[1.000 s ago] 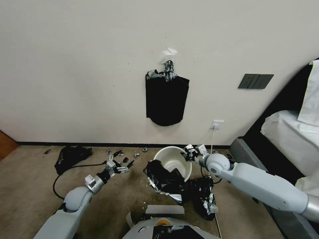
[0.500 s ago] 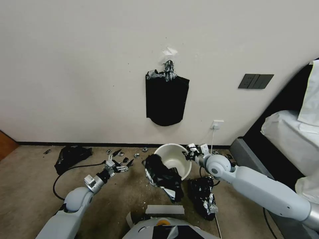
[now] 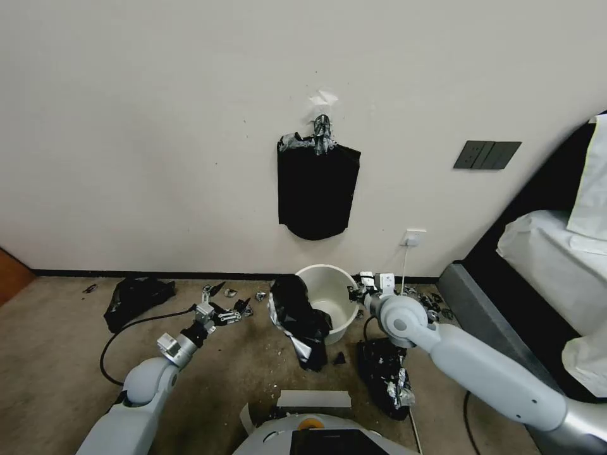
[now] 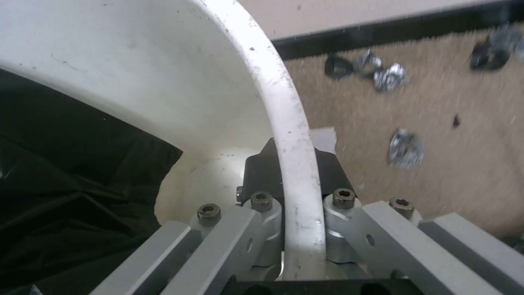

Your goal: Place a trash bag onto the trash bin.

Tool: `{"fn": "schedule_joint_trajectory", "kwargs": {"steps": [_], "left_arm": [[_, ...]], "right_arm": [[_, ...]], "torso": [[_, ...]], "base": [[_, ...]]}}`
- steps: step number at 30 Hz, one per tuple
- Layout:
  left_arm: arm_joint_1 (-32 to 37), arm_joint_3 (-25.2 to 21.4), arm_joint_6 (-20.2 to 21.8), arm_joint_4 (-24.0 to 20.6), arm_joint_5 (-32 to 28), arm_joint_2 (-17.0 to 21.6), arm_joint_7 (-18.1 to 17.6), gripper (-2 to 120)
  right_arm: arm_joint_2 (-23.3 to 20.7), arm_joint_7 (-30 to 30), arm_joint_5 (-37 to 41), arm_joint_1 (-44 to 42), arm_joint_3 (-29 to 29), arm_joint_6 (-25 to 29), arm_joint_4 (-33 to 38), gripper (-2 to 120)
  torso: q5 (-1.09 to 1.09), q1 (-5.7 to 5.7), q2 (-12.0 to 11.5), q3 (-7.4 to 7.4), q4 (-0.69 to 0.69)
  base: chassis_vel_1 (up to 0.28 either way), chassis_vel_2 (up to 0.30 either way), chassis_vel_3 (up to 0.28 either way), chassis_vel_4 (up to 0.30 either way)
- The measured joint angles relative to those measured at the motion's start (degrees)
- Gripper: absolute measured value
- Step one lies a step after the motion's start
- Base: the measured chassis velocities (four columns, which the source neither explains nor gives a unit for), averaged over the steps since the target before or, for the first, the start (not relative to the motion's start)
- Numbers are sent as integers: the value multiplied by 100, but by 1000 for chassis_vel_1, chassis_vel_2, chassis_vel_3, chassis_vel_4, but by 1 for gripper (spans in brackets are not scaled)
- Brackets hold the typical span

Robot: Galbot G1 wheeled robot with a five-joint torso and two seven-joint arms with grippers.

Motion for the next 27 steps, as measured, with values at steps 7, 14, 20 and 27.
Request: {"fn": "schedule_joint_trajectory", "kwargs": {"steps": [7,14,20,27], "left_arm": [[-54,-67,20,61,0,-111,-7,100],[-57,-94,22,118,9,-178,-9,100],[-35,-126,22,125,10,-169,-9,100],[-23,-181,21,150,10,-149,-9,100]], "right_arm": [[342,162,-187,-621,218,88,136,2],[654,213,-627,-891,221,146,118,2],[786,172,-832,-922,160,155,-33,2],[978,63,-1223,-1034,60,221,-254,2]], "torso": [[0,0,0,0,-2],[-1,0,0,0,-1],[-1,0,0,0,-1],[0,0,0,0,-2]], "base": [[0,0,0,0],[0,0,0,0],[0,0,0,0],[0,0,0,0]]}}
